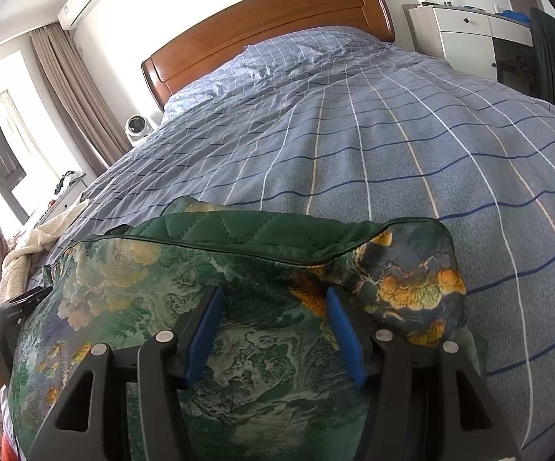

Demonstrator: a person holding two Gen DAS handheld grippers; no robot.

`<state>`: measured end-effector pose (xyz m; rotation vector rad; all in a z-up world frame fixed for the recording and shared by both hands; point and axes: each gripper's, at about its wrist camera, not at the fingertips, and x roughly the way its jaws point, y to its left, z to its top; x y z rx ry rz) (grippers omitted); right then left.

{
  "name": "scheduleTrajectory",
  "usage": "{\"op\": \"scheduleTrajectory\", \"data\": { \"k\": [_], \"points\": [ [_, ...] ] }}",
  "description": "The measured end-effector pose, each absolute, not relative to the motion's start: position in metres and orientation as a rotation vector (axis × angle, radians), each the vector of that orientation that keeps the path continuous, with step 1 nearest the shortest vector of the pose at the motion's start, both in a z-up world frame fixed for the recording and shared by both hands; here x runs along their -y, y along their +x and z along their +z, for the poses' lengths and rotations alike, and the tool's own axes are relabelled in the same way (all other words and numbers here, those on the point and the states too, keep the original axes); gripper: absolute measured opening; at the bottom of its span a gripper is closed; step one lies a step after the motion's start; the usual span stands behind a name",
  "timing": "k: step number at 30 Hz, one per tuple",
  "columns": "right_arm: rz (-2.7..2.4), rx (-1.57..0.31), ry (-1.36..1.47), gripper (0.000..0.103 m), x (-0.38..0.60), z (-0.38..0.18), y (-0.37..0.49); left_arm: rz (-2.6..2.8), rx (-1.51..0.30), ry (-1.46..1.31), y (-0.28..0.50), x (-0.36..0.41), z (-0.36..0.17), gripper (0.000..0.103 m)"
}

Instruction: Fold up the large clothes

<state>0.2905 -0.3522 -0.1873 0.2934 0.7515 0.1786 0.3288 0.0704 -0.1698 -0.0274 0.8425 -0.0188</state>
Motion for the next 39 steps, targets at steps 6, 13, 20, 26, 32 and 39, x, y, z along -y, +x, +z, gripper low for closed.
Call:
{"op": "scheduleTrajectory", "data": {
  "k": [6,13,20,26,32,39],
  "points": [
    [0.181,-0.749,0.296,0.057,0.3512,-0.1878,0.2921,-0.052,-0.860,-0.077,0.3303,-0.0770,-0.1719,0.102],
    [0.181,-0.748,0.296,0.057,0.3521,-0.1889,0.2921,-0.049,-0.860,-0.072,0.3297,-0.0752,-0.1722,0.102],
    [0.184,-0.747,0.299,0.057,0.3523,-0.1893,0.2922,-0.049,-0.859,-0.071,0.3297,-0.0750,-0.1720,0.102],
    [0.184,-0.746,0.300,0.057,0.3526,-0.1897,0.2926,-0.049,-0.859,-0.072,0.3297,-0.0749,-0.1722,0.102],
    [0.184,-0.746,0.299,0.057,0.3525,-0.1898,0.2928,-0.049,-0.859,-0.071,0.3297,-0.0747,-0.1723,0.102],
    [0.186,-0.746,0.300,0.057,0.3527,-0.1899,0.2928,-0.048,-0.858,-0.071,0.3295,-0.0749,-0.1721,0.102]
  ]
}}
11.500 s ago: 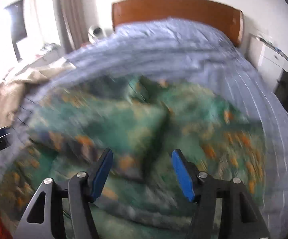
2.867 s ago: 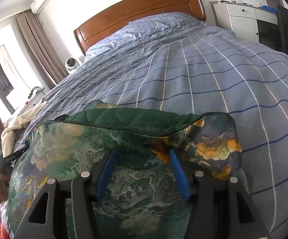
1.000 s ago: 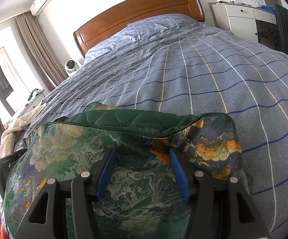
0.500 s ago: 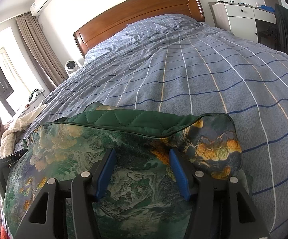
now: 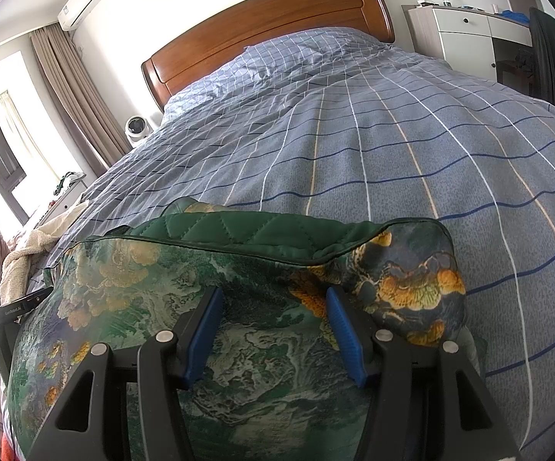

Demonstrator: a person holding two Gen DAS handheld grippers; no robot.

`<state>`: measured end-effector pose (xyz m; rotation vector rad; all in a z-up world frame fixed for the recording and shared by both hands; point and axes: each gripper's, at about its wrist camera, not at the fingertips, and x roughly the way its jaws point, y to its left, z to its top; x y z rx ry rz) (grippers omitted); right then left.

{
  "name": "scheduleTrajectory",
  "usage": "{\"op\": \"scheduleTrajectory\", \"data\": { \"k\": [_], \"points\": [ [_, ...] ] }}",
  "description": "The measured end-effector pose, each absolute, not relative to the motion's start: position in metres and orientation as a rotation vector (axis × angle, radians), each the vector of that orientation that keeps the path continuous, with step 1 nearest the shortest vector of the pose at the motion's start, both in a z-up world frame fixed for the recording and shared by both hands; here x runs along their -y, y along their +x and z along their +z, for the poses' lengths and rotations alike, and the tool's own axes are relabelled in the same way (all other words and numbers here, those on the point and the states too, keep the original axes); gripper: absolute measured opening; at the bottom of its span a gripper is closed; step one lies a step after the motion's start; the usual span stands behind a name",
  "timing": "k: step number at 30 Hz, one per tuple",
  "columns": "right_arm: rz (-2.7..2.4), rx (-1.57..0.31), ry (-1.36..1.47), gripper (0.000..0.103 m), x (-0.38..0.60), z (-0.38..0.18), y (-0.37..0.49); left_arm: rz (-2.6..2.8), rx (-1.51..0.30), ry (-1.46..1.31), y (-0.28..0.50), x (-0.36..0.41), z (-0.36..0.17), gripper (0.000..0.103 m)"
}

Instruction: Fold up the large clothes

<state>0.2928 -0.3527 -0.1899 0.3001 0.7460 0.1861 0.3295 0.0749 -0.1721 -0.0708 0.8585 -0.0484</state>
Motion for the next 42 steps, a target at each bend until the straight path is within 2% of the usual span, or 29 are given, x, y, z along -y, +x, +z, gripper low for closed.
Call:
{"op": "scheduleTrajectory", "data": {
  "k": [29,36,38,40,42],
  "points": [
    [0.192,-0.745,0.305,0.057,0.354,-0.190,0.293,-0.040,-0.852,-0.068,0.331,-0.073,-0.174,0.102],
    [0.194,-0.742,0.307,0.057,0.354,-0.191,0.293,-0.072,-0.904,-0.135,0.334,-0.077,-0.173,0.102],
    [0.194,-0.743,0.308,0.057,0.354,-0.191,0.293,-0.072,-0.939,-0.159,0.332,-0.078,-0.166,0.101],
    [0.194,-0.743,0.308,0.057,0.354,-0.191,0.293,-0.082,-0.909,-0.181,0.318,-0.076,-0.147,0.096],
    [0.197,-0.740,0.313,0.057,0.355,-0.191,0.293,-0.142,-0.861,-0.192,0.296,-0.064,-0.119,0.096]
  ]
}}
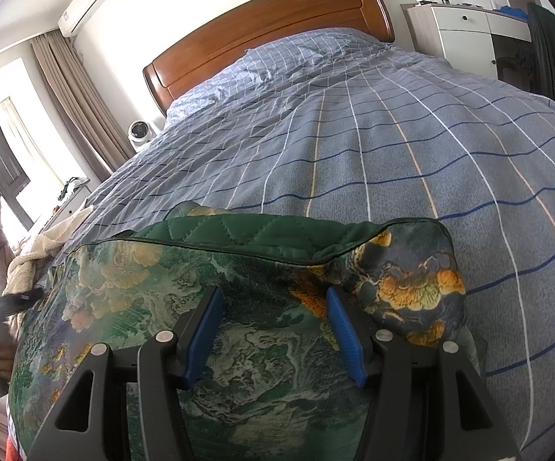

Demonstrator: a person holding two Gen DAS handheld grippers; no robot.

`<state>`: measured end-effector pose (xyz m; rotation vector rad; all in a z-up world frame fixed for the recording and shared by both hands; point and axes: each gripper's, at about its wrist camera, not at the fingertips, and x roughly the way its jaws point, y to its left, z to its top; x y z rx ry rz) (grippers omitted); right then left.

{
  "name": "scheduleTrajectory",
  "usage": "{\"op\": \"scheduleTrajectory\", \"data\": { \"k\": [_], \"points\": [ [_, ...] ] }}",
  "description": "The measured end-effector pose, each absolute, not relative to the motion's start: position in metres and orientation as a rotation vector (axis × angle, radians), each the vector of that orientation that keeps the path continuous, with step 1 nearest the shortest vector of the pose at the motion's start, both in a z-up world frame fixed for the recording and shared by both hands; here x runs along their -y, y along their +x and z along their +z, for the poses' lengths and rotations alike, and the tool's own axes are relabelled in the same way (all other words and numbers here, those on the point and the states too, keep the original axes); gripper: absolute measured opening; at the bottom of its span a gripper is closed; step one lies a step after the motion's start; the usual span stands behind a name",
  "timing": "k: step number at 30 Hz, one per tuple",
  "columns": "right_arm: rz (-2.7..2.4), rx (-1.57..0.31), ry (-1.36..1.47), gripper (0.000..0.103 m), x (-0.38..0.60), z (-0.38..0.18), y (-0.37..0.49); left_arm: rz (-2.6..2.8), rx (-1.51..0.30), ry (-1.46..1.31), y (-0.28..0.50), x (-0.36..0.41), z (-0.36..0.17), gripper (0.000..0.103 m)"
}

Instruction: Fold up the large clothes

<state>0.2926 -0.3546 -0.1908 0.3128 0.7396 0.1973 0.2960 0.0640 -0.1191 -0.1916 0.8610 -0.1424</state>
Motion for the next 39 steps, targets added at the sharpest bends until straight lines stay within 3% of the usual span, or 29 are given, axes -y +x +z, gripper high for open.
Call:
{"op": "scheduleTrajectory", "data": {
  "k": [6,11,14,19,23,26,32,39],
  "points": [
    [0.199,-0.739,0.317,0.057,0.353,-0.191,0.294,-0.409,-0.716,-0.049,0.256,0.030,-0.059,0.102],
    [0.199,-0.739,0.319,0.057,0.355,-0.192,0.295,-0.382,-0.873,0.056,0.304,0.090,-0.121,0.102],
    [0.202,-0.739,0.321,0.057,0.353,-0.193,0.297,-0.368,-0.995,-0.037,0.321,0.077,-0.165,0.102],
    [0.207,-0.737,0.328,0.057,0.355,-0.193,0.299,-0.369,-0.934,-0.018,0.275,0.062,-0.130,0.102],
    [0.216,-0.733,0.342,0.057,0.354,-0.194,0.301,-0.327,-0.914,0.187,0.234,0.076,-0.160,0.102],
    [0.210,-0.738,0.330,0.057,0.352,-0.194,0.302,-0.312,-0.882,0.154,0.238,0.076,-0.174,0.102],
    [0.188,-0.816,0.352,0.057,0.355,-0.176,0.302,-0.319,-0.895,0.143,0.226,0.064,-0.151,0.102],
    [0.116,-0.728,0.533,0.066,0.402,-0.136,0.170,-0.402,-0.749,0.038,0.180,0.064,-0.104,0.102]
  ]
}}
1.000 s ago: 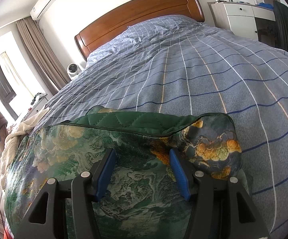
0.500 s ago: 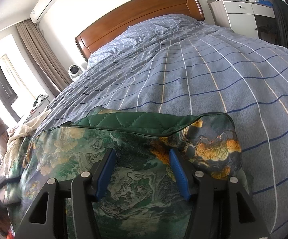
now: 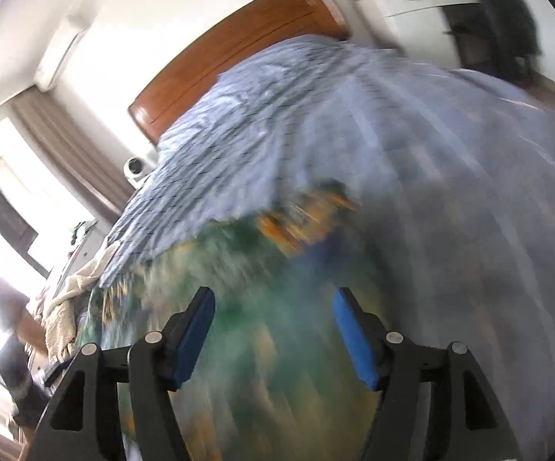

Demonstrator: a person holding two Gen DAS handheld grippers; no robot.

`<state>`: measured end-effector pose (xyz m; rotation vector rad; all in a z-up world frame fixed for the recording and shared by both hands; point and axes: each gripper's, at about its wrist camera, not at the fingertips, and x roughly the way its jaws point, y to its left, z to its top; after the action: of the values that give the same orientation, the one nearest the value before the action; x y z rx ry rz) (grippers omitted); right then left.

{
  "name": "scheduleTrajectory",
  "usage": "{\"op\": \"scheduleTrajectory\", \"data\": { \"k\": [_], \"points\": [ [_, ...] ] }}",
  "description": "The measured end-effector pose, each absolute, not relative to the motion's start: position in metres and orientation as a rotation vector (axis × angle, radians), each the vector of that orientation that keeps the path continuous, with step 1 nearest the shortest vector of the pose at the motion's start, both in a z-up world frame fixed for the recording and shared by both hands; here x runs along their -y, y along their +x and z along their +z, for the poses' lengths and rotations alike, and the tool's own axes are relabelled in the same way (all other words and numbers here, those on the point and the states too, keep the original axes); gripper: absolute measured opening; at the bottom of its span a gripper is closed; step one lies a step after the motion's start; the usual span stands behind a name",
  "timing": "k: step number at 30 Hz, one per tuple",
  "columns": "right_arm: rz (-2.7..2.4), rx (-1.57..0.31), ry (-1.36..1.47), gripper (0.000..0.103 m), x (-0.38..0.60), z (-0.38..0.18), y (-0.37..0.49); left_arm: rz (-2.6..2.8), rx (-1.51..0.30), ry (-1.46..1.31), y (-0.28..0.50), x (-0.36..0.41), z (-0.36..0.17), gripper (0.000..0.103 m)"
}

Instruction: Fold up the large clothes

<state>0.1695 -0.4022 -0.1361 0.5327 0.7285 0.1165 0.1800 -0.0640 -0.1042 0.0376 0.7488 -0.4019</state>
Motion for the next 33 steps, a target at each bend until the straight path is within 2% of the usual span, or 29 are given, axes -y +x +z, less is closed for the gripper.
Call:
{"op": "scheduleTrajectory", "data": {
  "k": [4,5,7,10,14,19,21,22,23,25,29,33],
  "points": [
    [0.081,-0.751,0.570,0.068,0.405,-0.145,0.086,-0.558,-0.715,0.041,0.165,0.095,-0.108,0.102],
    [0.099,-0.758,0.596,0.074,0.398,-0.149,0.067,-0.592,-0.731,0.066,0.163,0.105,-0.118,0.102],
    [0.165,-0.782,0.676,0.080,0.385,-0.158,0.049,-0.630,-0.777,0.102,0.166,0.121,-0.137,0.102],
    [0.255,-0.806,0.787,0.080,0.367,-0.180,0.061,-0.621,-0.813,0.136,0.169,0.133,-0.164,0.103],
    [0.144,-0.813,0.889,0.080,0.364,-0.217,0.105,-0.639,-0.844,0.047,0.179,0.124,-0.163,0.102],
    [0.035,-0.611,1.156,0.084,0.365,-0.233,0.126,-0.641,-0.845,0.049,0.178,0.124,-0.170,0.102],
    [-0.058,-0.595,1.209,0.072,0.363,-0.247,0.135,-0.645,-0.845,0.059,0.178,0.127,-0.170,0.102],
    [-0.089,-0.611,1.173,0.058,0.364,-0.246,0.138,-0.651,-0.844,0.061,0.177,0.126,-0.167,0.102],
    [-0.121,-0.640,1.078,0.046,0.355,-0.239,0.143,-0.658,-0.848,0.057,0.177,0.123,-0.162,0.102],
    [-0.145,-0.631,0.899,0.035,0.336,-0.218,0.143,-0.632,-0.861,0.041,0.180,0.115,-0.147,0.098],
    [-0.102,-0.553,0.626,0.032,0.292,-0.160,0.136,-0.682,-0.809,-0.114,0.183,0.083,-0.072,0.098],
    [-0.013,-0.436,0.316,0.031,0.224,-0.102,0.135,-0.827,-0.819,-0.125,0.191,0.087,-0.001,0.102]
  ]
}}
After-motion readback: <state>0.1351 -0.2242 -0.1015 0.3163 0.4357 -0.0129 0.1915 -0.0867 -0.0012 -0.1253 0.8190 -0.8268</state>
